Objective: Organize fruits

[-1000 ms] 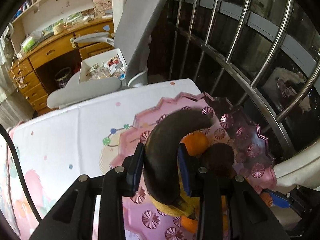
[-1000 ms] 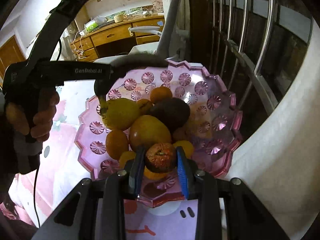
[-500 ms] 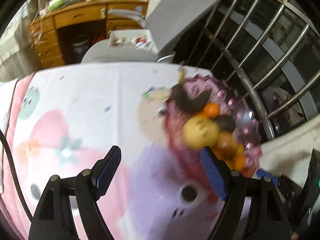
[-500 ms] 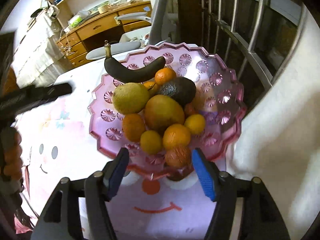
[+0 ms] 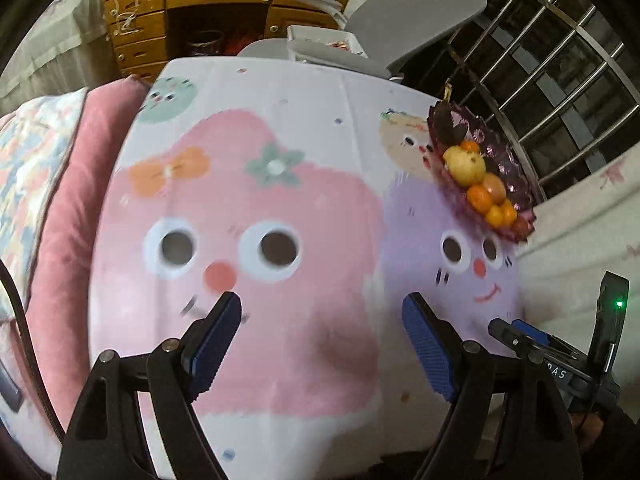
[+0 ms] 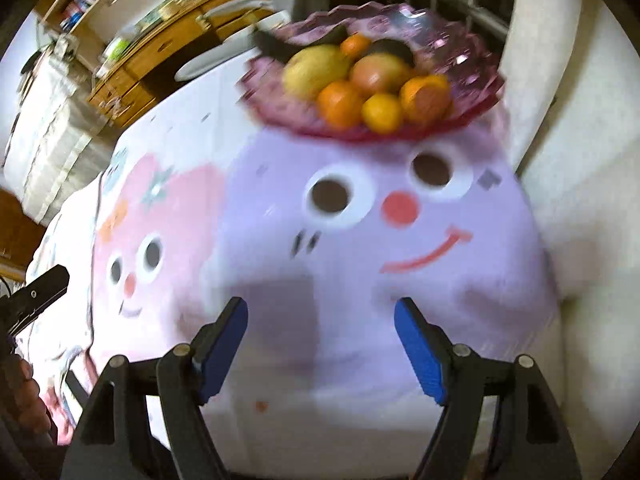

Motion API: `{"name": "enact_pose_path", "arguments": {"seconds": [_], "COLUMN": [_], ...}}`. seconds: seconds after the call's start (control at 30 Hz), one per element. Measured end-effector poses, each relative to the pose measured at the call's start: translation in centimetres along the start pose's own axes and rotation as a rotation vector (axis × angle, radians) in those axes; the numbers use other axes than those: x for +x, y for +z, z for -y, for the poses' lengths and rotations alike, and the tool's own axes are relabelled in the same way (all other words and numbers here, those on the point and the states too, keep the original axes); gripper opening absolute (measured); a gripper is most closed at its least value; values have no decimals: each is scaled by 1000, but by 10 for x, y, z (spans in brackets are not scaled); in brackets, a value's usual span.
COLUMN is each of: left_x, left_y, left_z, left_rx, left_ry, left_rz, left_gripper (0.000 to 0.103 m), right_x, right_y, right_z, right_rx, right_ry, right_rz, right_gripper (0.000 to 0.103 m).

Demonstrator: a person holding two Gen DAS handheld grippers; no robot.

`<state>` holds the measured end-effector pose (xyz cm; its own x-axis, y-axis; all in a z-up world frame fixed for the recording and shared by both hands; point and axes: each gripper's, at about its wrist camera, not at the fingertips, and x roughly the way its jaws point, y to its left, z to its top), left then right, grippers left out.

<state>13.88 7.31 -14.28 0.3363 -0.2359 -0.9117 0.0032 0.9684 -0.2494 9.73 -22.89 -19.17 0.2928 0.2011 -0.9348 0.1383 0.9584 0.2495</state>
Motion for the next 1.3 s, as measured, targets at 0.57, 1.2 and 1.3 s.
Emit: {"name": "enact_pose_path", "arguments": {"seconds": [0.57,1.2,1.3], "left_x": [-123,-155,-157], "left_y": [-14,-59,-66], "left_z": [44,95,93], "left_rx": [63,46,20], "left_ry": [66,251,271], "left_rz": [177,250,254], "left_gripper": [89,102,102], "right_x": [-123,-176,-176], "right_y": [-22,-48,-53], "right_z": [-94,-78,-76], "right_rx": [-346,-281,-279], "right_ry": [90,82,77], "right_rz": [46,145,152], "right_gripper": [87,103,103]}}
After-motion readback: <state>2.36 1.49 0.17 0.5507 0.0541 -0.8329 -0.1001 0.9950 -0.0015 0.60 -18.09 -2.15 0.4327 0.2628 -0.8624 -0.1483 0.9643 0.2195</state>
